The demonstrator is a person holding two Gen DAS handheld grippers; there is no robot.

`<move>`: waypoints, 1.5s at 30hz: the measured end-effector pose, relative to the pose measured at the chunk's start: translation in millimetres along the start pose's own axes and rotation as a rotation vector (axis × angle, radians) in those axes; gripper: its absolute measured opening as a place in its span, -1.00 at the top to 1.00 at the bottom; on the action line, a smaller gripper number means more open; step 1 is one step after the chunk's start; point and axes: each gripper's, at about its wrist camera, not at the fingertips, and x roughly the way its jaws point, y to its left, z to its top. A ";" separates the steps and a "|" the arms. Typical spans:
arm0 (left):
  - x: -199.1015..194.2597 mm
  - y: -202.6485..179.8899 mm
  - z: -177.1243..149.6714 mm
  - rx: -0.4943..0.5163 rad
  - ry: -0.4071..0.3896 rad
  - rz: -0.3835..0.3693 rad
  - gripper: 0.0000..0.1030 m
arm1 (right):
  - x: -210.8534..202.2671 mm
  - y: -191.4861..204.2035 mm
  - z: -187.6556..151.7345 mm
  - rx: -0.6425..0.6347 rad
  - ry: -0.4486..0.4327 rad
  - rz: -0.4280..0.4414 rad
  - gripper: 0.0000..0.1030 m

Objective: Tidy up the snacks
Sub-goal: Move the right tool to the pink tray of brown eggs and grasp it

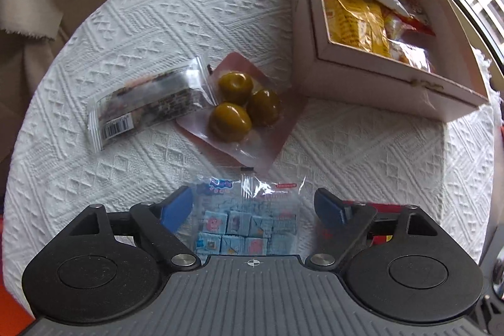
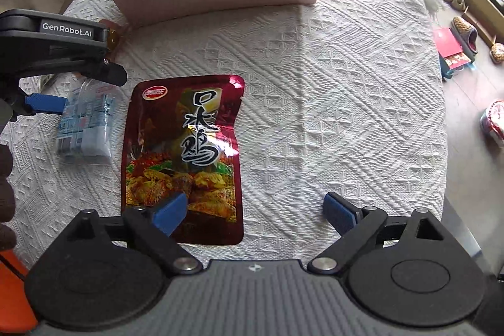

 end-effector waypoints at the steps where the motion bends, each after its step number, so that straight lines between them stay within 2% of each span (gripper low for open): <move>1: -0.9 1.1 -2.7 0.018 -0.007 -0.009 -0.72 | -0.3 -1.2 -1.1 0.002 0.001 -0.003 -0.82; 4: -5.2 7.6 -8.7 0.057 -0.030 -0.051 -0.65 | -1.0 -3.0 -2.9 0.005 -0.004 -0.007 -0.82; 5: -8.4 10.5 -10.1 0.079 -0.036 -0.069 -0.56 | -0.1 -0.4 -1.8 -0.001 -0.005 -0.011 -0.82; 6: -12.7 14.9 -12.7 0.106 -0.039 -0.087 -0.34 | -1.0 1.1 -0.7 -0.007 -0.012 -0.021 -0.82; 7: -16.7 20.4 -15.2 0.124 -0.034 -0.114 -0.26 | -4.9 2.7 0.0 -0.012 -0.032 -0.037 -0.81; 11: -21.2 48.0 -21.2 0.179 0.006 -0.192 -0.25 | -24.0 20.3 13.6 -0.069 -0.115 -0.024 -0.81; 15: -35.5 80.1 -20.0 0.222 0.021 -0.254 -0.23 | -34.2 52.3 49.9 -0.092 -0.158 0.027 -0.81; 17: -42.7 99.5 -17.8 0.233 0.037 -0.270 -0.23 | -32.5 76.3 71.2 -0.079 -0.179 0.062 -0.81; 20: -53.9 132.8 -12.5 0.189 0.062 -0.356 -0.22 | -24.5 119.2 94.6 -0.085 -0.200 0.089 -0.81; 23: -60.8 146.6 -5.4 0.197 0.092 -0.405 -0.22 | -5.3 168.2 114.5 -0.097 -0.198 0.126 -0.79; 27: -55.8 151.2 0.2 0.215 0.126 -0.423 -0.21 | 25.1 232.0 136.7 -0.245 -0.222 0.030 -0.66; 29: -51.6 154.4 2.1 0.203 0.138 -0.445 -0.20 | 46.0 249.1 148.2 -0.319 -0.174 0.012 -0.56; 30: -50.8 154.0 3.9 0.204 0.139 -0.454 -0.19 | 55.0 250.9 152.7 -0.336 -0.131 0.002 -0.49; 32: -50.3 150.9 6.2 0.214 0.137 -0.453 -0.19 | 54.2 243.2 158.0 -0.319 -0.085 0.033 -0.46; 34: -47.4 147.2 7.4 0.216 0.141 -0.456 -0.18 | 46.9 230.4 153.3 -0.314 -0.052 0.006 -0.43; 37: -38.7 141.8 6.6 0.211 0.145 -0.463 -0.16 | 35.7 201.7 128.4 -0.357 -0.030 -0.097 -0.42; 39: -34.0 138.1 4.9 0.208 0.144 -0.465 -0.11 | 33.1 177.4 109.4 -0.375 -0.009 -0.198 -0.38; 41: -36.4 136.5 0.9 0.202 0.107 -0.456 -0.10 | 24.3 152.5 94.4 -0.356 -0.028 -0.287 -0.38; 43: -42.8 135.8 -4.1 0.201 0.066 -0.423 -0.11 | 9.5 129.5 85.0 -0.279 -0.041 -0.261 -0.38; 45: -46.3 130.1 -10.4 0.195 0.059 -0.382 -0.11 | -2.9 109.0 74.5 -0.193 -0.050 -0.190 -0.39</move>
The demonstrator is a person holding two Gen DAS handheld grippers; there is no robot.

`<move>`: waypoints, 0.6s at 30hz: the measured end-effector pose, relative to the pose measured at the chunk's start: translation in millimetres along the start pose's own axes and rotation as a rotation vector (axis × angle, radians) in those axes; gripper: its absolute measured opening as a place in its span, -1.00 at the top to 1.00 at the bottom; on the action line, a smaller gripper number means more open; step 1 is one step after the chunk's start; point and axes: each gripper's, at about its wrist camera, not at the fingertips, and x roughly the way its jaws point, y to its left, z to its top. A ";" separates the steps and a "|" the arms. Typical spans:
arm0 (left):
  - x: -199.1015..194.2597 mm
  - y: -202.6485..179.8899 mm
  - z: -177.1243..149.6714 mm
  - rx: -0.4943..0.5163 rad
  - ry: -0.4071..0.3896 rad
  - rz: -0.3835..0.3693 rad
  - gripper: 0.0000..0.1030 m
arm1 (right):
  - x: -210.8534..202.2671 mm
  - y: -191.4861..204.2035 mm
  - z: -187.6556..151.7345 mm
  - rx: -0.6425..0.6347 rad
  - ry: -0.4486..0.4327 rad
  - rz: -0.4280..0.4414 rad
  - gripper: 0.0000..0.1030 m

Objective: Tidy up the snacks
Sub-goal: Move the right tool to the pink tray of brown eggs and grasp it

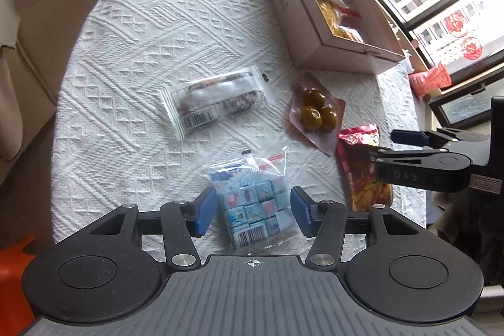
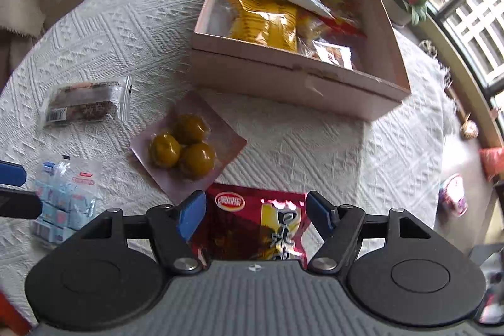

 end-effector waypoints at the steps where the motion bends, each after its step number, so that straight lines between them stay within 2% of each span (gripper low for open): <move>1: 3.6 -4.6 -1.6 0.008 0.009 0.023 -0.11 | -1.3 -6.1 -6.7 0.025 -0.002 0.013 -0.39; 4: 21.0 -14.8 -5.2 0.030 0.053 0.083 -0.11 | 1.4 -15.2 -24.8 0.079 -0.006 0.018 -0.39; 8: 42.6 -36.6 -7.5 0.027 0.052 0.172 -0.20 | 3.0 -28.5 -35.0 0.132 -0.020 0.069 -0.39; 10: 50.9 -50.8 -7.2 0.055 0.039 0.206 -0.65 | -0.4 -34.1 -33.9 0.131 -0.043 0.093 -0.45; 12: 61.2 -63.4 -8.4 0.086 0.046 0.239 -0.89 | -1.1 -37.0 -29.8 0.104 -0.067 0.115 -0.53; 14: 64.4 -70.6 -10.2 0.100 0.044 0.275 -0.87 | 2.8 -35.9 -22.1 0.059 -0.081 0.138 -0.53; 15: 61.6 -70.1 -11.1 0.089 0.035 0.275 -0.68 | 6.2 -34.2 -15.3 0.035 -0.088 0.152 -0.53; 16: 56.3 -68.7 -11.8 0.067 0.021 0.280 -0.24 | 8.7 -32.1 -8.8 0.013 -0.097 0.170 -0.53; 18: 48.9 -62.2 -11.9 0.005 0.030 0.246 -0.25 | 14.7 -24.5 8.4 -0.042 -0.122 0.216 -0.54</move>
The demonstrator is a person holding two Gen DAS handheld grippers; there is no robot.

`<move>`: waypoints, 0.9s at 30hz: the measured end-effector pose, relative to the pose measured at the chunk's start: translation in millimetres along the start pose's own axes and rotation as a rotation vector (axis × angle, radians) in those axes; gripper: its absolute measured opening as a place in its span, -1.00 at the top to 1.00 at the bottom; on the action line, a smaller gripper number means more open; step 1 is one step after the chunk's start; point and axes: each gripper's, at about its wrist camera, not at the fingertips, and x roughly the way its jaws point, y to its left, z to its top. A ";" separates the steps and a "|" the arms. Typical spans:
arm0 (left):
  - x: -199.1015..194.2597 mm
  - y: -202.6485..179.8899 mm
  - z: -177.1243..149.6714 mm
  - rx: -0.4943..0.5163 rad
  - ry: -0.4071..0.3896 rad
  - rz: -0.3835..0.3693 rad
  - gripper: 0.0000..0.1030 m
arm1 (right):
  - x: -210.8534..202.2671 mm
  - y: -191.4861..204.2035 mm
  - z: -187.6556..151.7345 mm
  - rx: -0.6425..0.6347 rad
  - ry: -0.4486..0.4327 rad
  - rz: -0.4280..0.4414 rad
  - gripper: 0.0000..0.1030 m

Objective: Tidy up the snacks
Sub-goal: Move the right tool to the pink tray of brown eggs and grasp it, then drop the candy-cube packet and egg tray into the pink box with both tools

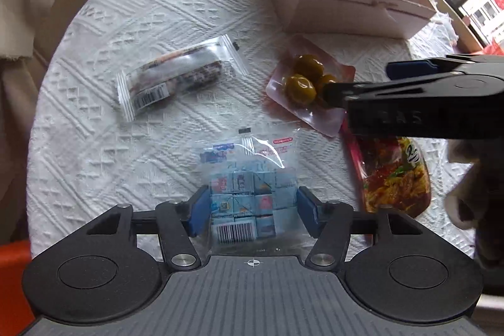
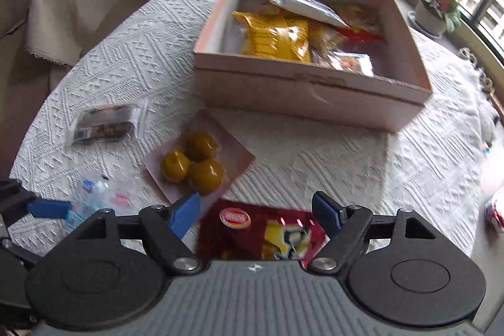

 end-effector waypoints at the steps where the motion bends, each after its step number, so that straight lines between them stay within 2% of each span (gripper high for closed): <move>1: 0.5 2.3 -0.3 -0.029 0.020 -0.010 -0.25 | 6.1 4.0 7.7 -0.031 -0.001 0.017 -0.57; 2: 1.3 1.6 0.2 -0.041 0.031 -0.008 -0.25 | 13.9 9.2 15.6 -0.064 0.007 0.031 -0.58; 3: 1.4 1.0 -0.5 -0.039 0.032 -0.003 -0.25 | 22.3 14.9 23.1 -0.097 0.021 0.050 -0.72; 4: 1.5 -0.9 -1.0 -0.032 0.034 0.003 -0.25 | 29.3 19.1 28.6 -0.122 0.031 0.078 -0.78; 5: 1.5 -2.4 -1.4 -0.031 0.037 0.003 -0.25 | 38.5 24.0 33.2 -0.151 0.066 0.103 -0.78; 6: 1.2 -3.0 -2.1 -0.037 0.039 -0.005 -0.25 | 47.5 30.2 35.8 -0.185 0.103 0.110 -0.96; 7: 1.0 -3.8 -2.6 -0.041 0.042 -0.013 -0.25 | 50.9 37.2 35.6 -0.228 0.111 0.100 -1.00; 9: 0.7 -6.6 -3.9 -0.041 0.048 -0.020 -0.25 | 49.8 45.8 33.1 -0.298 0.079 0.082 -1.00; 10: 1.2 -9.7 -4.5 -0.039 0.053 -0.024 -0.25 | 48.8 45.9 33.0 -0.296 0.075 0.083 -0.85; 12: 0.4 -14.0 -5.9 -0.032 0.064 -0.038 -0.25 | 40.2 41.2 33.1 -0.246 0.054 0.097 -0.54; 14: -1.5 -19.4 -6.0 -0.017 0.069 -0.052 -0.25 | 29.0 38.5 29.5 -0.244 0.021 0.026 -0.49; 15: -2.4 -23.4 -5.4 -0.007 0.070 -0.059 -0.25 | 21.4 34.7 26.2 -0.233 0.010 0.016 -0.33; 16: -4.2 -26.0 -4.8 0.000 0.069 -0.068 -0.25 | 15.5 28.0 24.2 -0.210 0.015 0.015 -0.29; 20: -19.6 -39.6 3.2 0.035 0.041 -0.120 -0.25 | -17.3 -13.2 11.2 -0.079 0.017 -0.008 -0.29; 23: -45.6 -51.7 20.3 0.057 -0.013 -0.166 -0.25 | -53.7 -51.1 -7.2 0.043 -0.005 -0.029 -0.29; 27: -105.4 -69.8 62.9 0.114 -0.189 -0.230 -0.25 | -92.8 -87.3 -24.6 0.168 -0.040 -0.064 -0.29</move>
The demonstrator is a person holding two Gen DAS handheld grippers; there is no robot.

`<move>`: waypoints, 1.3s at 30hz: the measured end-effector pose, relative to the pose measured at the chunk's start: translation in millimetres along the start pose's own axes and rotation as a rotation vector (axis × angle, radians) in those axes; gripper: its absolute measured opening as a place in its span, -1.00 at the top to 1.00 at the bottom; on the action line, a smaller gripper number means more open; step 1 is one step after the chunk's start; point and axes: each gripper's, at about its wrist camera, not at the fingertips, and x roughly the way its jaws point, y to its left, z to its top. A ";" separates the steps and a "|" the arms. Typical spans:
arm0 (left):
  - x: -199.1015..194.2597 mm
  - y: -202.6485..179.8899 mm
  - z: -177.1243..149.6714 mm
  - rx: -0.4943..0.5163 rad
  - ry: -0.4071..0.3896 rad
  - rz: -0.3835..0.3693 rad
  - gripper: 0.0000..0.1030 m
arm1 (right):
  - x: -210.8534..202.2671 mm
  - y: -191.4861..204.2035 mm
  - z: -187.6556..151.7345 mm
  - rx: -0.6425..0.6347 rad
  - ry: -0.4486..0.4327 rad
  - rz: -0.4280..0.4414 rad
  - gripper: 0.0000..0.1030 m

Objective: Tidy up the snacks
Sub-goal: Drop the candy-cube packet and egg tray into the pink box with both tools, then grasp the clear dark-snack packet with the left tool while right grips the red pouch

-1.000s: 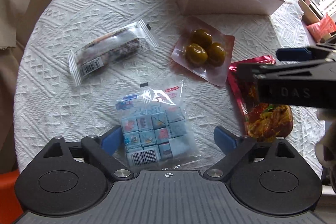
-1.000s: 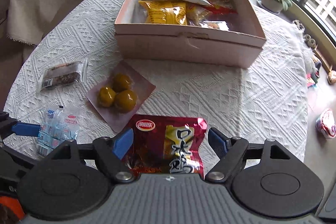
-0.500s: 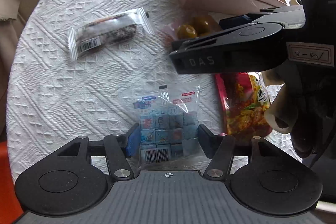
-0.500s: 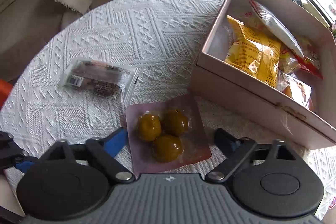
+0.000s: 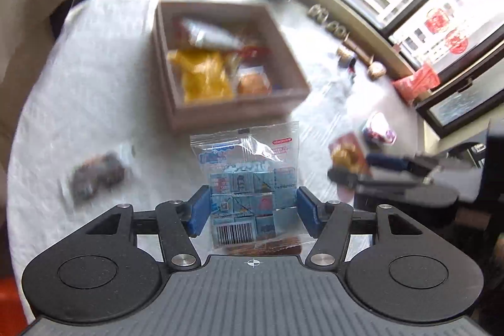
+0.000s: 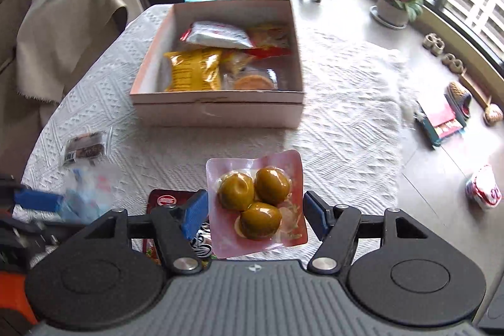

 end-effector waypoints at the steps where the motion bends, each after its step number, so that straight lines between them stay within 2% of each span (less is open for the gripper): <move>1: -7.4 -13.8 20.4 0.033 -0.060 -0.009 -0.25 | -10.3 -9.4 -3.1 0.027 -0.014 -0.013 -0.29; 3: -16.9 -27.4 57.6 0.074 -0.155 -0.044 -0.26 | -25.1 -22.5 -2.9 0.066 -0.040 -0.036 -0.29; 5: -8.2 -34.0 93.1 0.089 -0.222 -0.077 -0.29 | -36.5 -31.2 -1.5 0.095 -0.065 -0.042 -0.29; 6: 6.0 -30.9 106.1 0.088 -0.226 -0.086 -0.30 | -42.9 -34.5 -0.5 0.107 -0.082 -0.041 -0.30; 8: 54.2 -15.9 127.1 0.056 -0.156 -0.075 -0.23 | -49.9 -37.6 3.7 0.109 -0.111 -0.049 -0.30; 10: 72.7 -1.4 128.9 0.007 -0.159 -0.071 -0.19 | -53.6 -36.7 7.6 0.101 -0.133 -0.067 -0.31; 13: 53.5 16.1 116.3 -0.065 -0.226 -0.145 -0.19 | -55.6 -35.6 11.5 0.091 -0.155 -0.072 -0.31; 15: 40.6 28.4 103.9 -0.107 -0.236 -0.137 -0.19 | -54.2 -35.4 13.2 0.090 -0.158 -0.068 -0.31; 18: 26.4 50.7 71.9 -0.110 -0.170 -0.063 -0.19 | -54.0 -31.6 23.4 0.096 -0.172 -0.049 -0.31; 21: 23.1 66.0 36.2 -0.059 -0.084 -0.004 -0.19 | -59.0 -15.1 60.7 0.080 -0.251 -0.003 -0.34; 24: 22.8 82.5 2.2 0.005 0.007 0.071 -0.19 | -57.0 -1.0 111.8 0.089 -0.342 0.032 -0.67; 25: 22.7 86.8 -6.6 0.019 0.025 0.090 -0.19 | -49.2 3.8 129.2 0.086 -0.345 0.025 -0.71; 27: 22.1 98.7 -17.9 0.009 0.047 0.085 -0.19 | -28.3 8.7 148.3 0.086 -0.295 0.000 -0.71; 29: 20.3 117.6 -21.3 -0.074 0.037 0.047 -0.19 | -14.6 9.1 143.9 0.099 -0.244 0.025 -0.70; 31: 19.6 139.0 -19.8 -0.197 0.002 0.034 -0.19 | -1.1 12.2 121.4 0.095 -0.175 0.070 -0.70; 33: 20.8 150.9 -13.8 -0.228 -0.029 0.091 -0.19 | 15.1 23.2 86.8 0.059 -0.087 0.070 -0.70; 36: 36.2 147.6 0.3 -0.096 -0.003 0.145 -0.19 | 37.4 40.5 37.5 0.007 0.038 0.049 -0.70; 39: 66.4 136.0 11.6 0.094 0.131 0.129 -0.20 | 53.2 54.8 0.3 -0.009 0.136 0.067 -0.70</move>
